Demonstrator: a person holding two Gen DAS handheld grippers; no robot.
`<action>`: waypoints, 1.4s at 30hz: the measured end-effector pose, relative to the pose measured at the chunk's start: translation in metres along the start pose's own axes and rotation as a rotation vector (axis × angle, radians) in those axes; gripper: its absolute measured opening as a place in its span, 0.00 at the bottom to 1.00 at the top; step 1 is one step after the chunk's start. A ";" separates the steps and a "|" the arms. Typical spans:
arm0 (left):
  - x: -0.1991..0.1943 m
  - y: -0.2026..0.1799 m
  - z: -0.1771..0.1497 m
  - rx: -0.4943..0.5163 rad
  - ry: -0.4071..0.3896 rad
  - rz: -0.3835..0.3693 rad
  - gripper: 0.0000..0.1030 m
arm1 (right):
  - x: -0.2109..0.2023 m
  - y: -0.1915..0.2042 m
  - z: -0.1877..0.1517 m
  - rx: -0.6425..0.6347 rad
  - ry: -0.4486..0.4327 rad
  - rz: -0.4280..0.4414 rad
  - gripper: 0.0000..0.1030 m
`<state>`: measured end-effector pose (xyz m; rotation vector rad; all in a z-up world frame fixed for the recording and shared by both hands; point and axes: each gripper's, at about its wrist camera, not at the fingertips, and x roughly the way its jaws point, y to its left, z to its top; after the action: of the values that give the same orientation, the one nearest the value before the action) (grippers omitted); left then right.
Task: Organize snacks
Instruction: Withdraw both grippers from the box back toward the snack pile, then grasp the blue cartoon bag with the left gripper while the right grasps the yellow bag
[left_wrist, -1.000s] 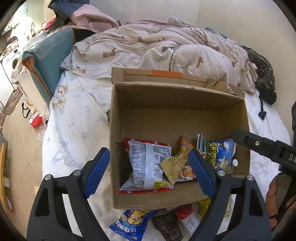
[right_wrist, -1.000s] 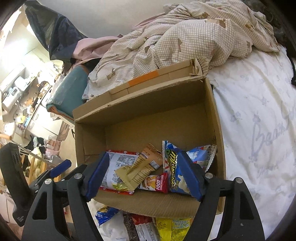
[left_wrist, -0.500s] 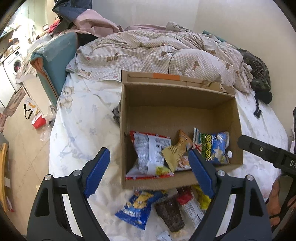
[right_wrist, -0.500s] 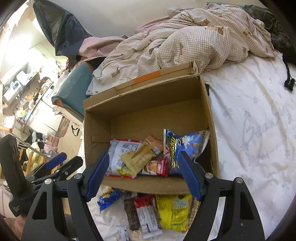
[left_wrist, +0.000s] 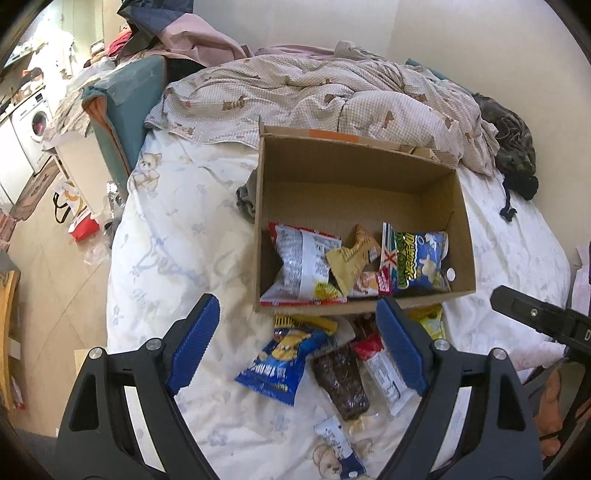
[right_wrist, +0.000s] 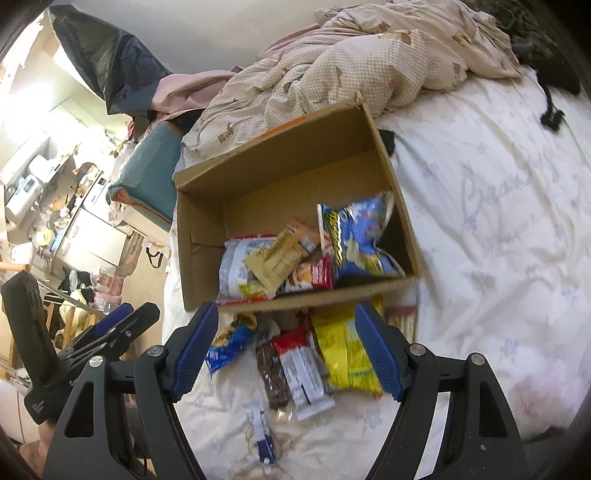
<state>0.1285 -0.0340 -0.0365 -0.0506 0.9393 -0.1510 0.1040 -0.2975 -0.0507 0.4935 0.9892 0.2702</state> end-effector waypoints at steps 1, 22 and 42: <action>-0.001 0.002 -0.002 -0.009 0.003 -0.002 0.82 | -0.003 -0.002 -0.003 0.008 -0.001 -0.002 0.77; 0.108 0.021 -0.037 -0.029 0.385 0.013 0.94 | -0.004 -0.054 -0.043 0.313 0.090 0.004 0.77; 0.117 0.004 -0.053 0.001 0.473 0.035 0.24 | 0.003 -0.057 -0.041 0.311 0.105 -0.013 0.77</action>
<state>0.1540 -0.0460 -0.1616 0.0031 1.4117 -0.1336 0.0705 -0.3343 -0.1005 0.7616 1.1436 0.1310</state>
